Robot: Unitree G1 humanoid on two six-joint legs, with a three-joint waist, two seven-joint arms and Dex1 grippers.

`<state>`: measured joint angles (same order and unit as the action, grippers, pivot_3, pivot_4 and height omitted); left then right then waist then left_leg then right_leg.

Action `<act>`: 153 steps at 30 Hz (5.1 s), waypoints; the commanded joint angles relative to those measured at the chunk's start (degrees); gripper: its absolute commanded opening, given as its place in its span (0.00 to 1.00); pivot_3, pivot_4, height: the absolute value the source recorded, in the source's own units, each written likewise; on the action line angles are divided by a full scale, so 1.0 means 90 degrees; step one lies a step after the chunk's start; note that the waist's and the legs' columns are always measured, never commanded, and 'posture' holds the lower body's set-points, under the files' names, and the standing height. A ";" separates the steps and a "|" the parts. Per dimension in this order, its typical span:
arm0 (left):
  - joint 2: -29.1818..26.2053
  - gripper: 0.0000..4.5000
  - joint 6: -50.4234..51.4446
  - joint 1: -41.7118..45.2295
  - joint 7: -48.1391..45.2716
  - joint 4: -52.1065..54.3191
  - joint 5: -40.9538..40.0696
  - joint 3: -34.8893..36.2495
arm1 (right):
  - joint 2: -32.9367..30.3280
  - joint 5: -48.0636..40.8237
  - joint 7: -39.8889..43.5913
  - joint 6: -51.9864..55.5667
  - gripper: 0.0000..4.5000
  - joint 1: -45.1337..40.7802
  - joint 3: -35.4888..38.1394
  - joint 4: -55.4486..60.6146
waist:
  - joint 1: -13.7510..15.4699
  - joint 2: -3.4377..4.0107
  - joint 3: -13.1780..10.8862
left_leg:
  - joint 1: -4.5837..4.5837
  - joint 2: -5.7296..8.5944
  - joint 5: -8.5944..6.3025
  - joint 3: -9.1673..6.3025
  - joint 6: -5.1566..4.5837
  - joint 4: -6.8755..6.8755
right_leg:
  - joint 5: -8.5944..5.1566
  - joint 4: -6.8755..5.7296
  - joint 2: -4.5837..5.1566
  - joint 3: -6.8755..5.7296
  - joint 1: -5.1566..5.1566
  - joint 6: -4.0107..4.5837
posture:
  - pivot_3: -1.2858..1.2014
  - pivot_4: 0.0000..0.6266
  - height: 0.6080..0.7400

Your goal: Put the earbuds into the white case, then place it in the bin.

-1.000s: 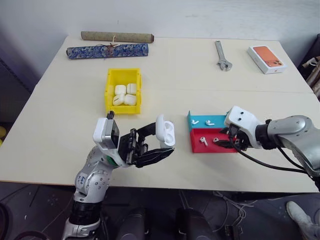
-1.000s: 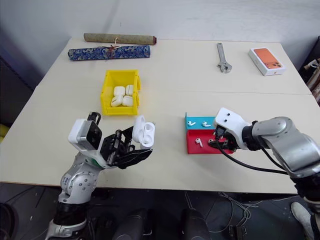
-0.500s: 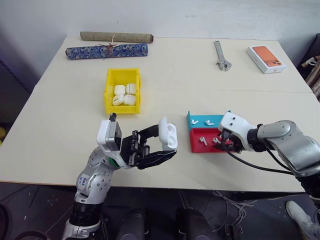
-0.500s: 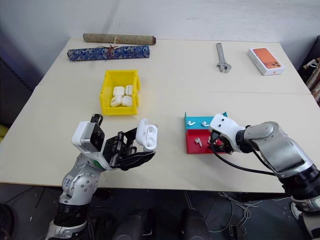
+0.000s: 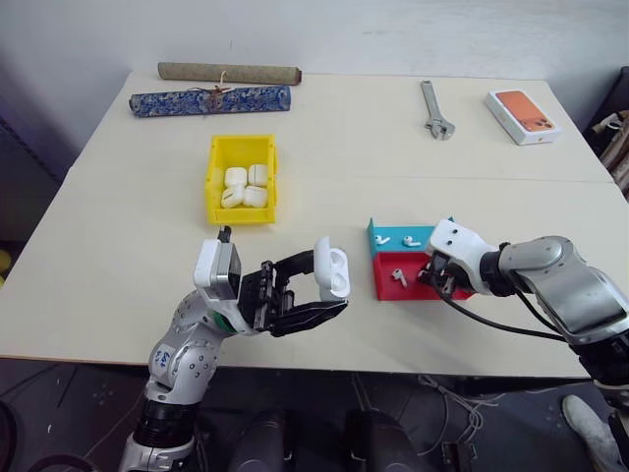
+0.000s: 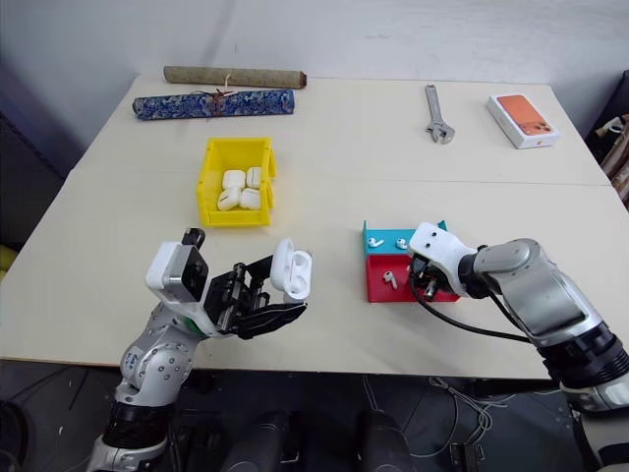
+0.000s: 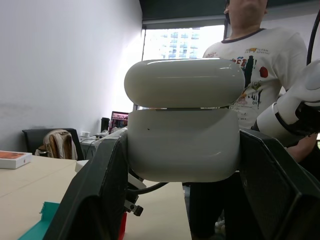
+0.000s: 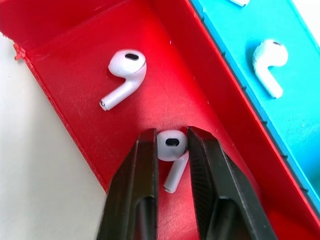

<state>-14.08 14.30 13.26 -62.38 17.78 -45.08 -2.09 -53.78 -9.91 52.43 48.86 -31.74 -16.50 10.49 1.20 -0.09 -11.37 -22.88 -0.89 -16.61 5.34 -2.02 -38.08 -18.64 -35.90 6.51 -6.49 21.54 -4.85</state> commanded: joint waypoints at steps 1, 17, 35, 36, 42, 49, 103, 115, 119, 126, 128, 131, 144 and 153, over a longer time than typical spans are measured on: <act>-0.0034 0.62 -0.0046 -0.0014 0.0023 0.0292 -0.0080 0.0003 | -0.0003 0.0128 0.0061 0.0051 0.09 -0.0030 -0.0012 -0.0114 | 0.0000 0.0000 0.0000 | 0.0000 0.0000 0.0000 0.0000 0.0000 0.0000 | 0.0000 0.0000 0.0000 0.0000 0.0000 0.0000 | 0.52 0.24 1.00; 0.0129 0.62 0.0061 0.0235 0.0113 0.0196 -0.0476 0.0137 | 0.0123 -0.1158 0.1123 -0.2086 0.09 0.0644 0.2105 0.0189 | 0.0016 0.0000 0.0000 | -0.0007 0.0001 0.0001 -0.0002 -0.0002 0.0001 | 0.0002 0.0004 0.0000 -0.0004 0.0002 -0.0003 | 0.52 0.24 1.00; 0.0599 0.62 0.0770 0.1428 0.0433 -0.0309 -0.1253 0.0352 | 0.3688 -0.4018 -0.0231 -0.3750 0.09 0.0734 0.2787 0.2538 | 0.0002 -0.0015 -0.0009 | 0.0003 0.0002 0.0004 -0.0006 0.0000 0.0004 | 0.0005 -0.0009 -0.0007 0.0000 -0.0002 -0.0008 | 0.52 0.24 1.00; 0.0599 0.62 0.0803 0.1446 0.0434 -0.0296 -0.1262 0.0357 | 0.3724 -0.4007 -0.0261 -0.3777 0.09 0.0684 0.2700 0.2526 | 0.0003 -0.0015 -0.0009 | 0.0003 0.0004 0.0004 -0.0005 0.0000 0.0003 | 0.0005 -0.0009 -0.0007 0.0000 -0.0002 -0.0009 | 0.52 0.24 1.00; 0.0531 0.62 0.0882 0.1416 0.0294 -0.0246 -0.1172 0.0288 | 0.3946 -0.3798 -0.0348 -0.4098 0.09 0.0385 0.2290 0.2430 | -0.0010 -0.0015 -0.0009 | 0.0003 0.0003 0.0004 -0.0006 0.0000 0.0003 | 0.0005 -0.0009 -0.0008 0.0000 -0.0001 -0.0009 | 0.52 0.24 1.00; 0.0590 0.62 0.0877 0.1441 0.0344 -0.0224 -0.1145 0.0277 | 0.3925 -0.3562 -0.0326 -0.4225 0.09 0.0354 0.1975 0.2299 | -0.0011 -0.0015 -0.0009 | 0.0002 0.0003 0.0004 -0.0006 -0.0001 0.0004 | 0.0005 -0.0008 -0.0007 0.0001 -0.0001 -0.0009 | 0.52 0.24 1.00; -0.0131 0.62 0.0344 0.0326 0.0047 -0.0012 -0.0570 0.0658 | 0.0276 -0.1273 0.0844 -0.6104 0.99 0.4210 0.5465 -0.2454 | -0.0012 -0.0013 -0.0009 | 0.0007 0.0008 -0.0005 0.0018 -0.0027 0.0007 | 0.0008 0.0017 0.0000 0.0016 -0.0009 -0.0014 | 0.52 0.24 1.00; -0.0295 0.62 0.0310 0.0338 0.0195 -0.0015 -0.0577 0.0795 | -0.0232 -0.0805 0.1611 -0.4471 0.99 0.0357 0.2591 -0.1752 | -0.0151 -0.0004 -0.0011 | 0.0060 -0.0006 0.0002 0.0051 0.0004 0.0036 | 0.0006 -0.0009 -0.0001 0.0043 -0.0008 -0.0010 | 0.52 0.24 1.00; -0.0290 0.62 0.0307 0.0296 0.0260 0.0021 -0.0578 0.0809 | 0.0125 -0.0016 0.2034 -0.4737 0.78 -0.1103 0.1437 -0.2678 | -0.0070 -0.0006 -0.0011 | 0.0041 -0.0002 0.0000 0.0029 0.0006 0.0035 | 0.0006 0.0006 0.0001 0.0024 -0.0006 -0.0010 | 0.52 0.24 1.00; -0.0316 0.62 0.0254 0.0298 0.0394 0.0029 -0.0537 0.0884 | 0.0991 0.1344 0.2500 -0.5545 0.39 -0.2853 0.0029 -0.4976 | -0.0136 -0.0007 -0.0012 | 0.0013 0.0001 -0.0003 0.0017 -0.0002 0.0017 | 0.0008 0.0015 0.0002 -0.0002 -0.0002 -0.0013 | 0.52 0.24 1.00; -0.0290 0.62 0.0226 0.0243 0.0443 0.0082 -0.0510 0.0876 | 0.1184 0.1548 0.2577 -0.5782 0.39 -0.3123 -0.0134 -0.5490 | -0.0151 -0.0007 -0.0012 | 0.0007 0.0001 -0.0002 0.0015 -0.0002 0.0014 | 0.0008 0.0005 0.0002 -0.0006 -0.0002 -0.0013 | 0.52 0.24 1.00; -0.0245 0.62 0.0199 0.0136 0.0532 0.0195 -0.0475 0.0842 | 0.1399 0.1841 0.2629 -0.6022 0.39 -0.3411 -0.0300 -0.6123 | -0.0163 -0.0007 -0.0012 | 0.0006 0.0000 -0.0002 0.0015 -0.0003 0.0012 | 0.0008 0.0001 0.0002 -0.0006 -0.0002 -0.0013 | 0.52 0.24 1.00; -0.0280 0.62 0.0171 -0.0051 0.0737 0.0443 -0.0454 0.0815 | 0.1962 0.2675 0.2523 -0.6782 0.39 -0.4057 -0.0575 -0.7814 | -0.0168 -0.0006 -0.0012 | 0.0006 0.0000 -0.0001 0.0012 -0.0001 0.0010 | 0.0008 -0.0007 0.0002 -0.0006 -0.0002 -0.0013 | 0.52 0.24 1.00; -0.0355 0.62 0.0195 -0.0048 0.0794 0.0495 -0.0479 0.0829 | 0.2079 0.2949 0.2466 -0.6992 0.39 -0.4216 -0.0598 -0.8413 | -0.0177 -0.0006 -0.0011 | 0.0007 0.0000 0.0000 0.0010 0.0000 0.0010 | 0.0008 -0.0007 0.0001 -0.0006 -0.0003 -0.0013 | 0.52 0.24 1.00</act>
<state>-16.82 16.61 12.86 -55.31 19.60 -49.13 5.23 -34.96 15.77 74.44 -13.69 -69.03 -22.12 -64.35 -0.39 -0.15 -11.47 -22.82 -0.89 -16.61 5.43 -2.02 -37.99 -18.57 -35.96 6.52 -6.55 21.51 -4.96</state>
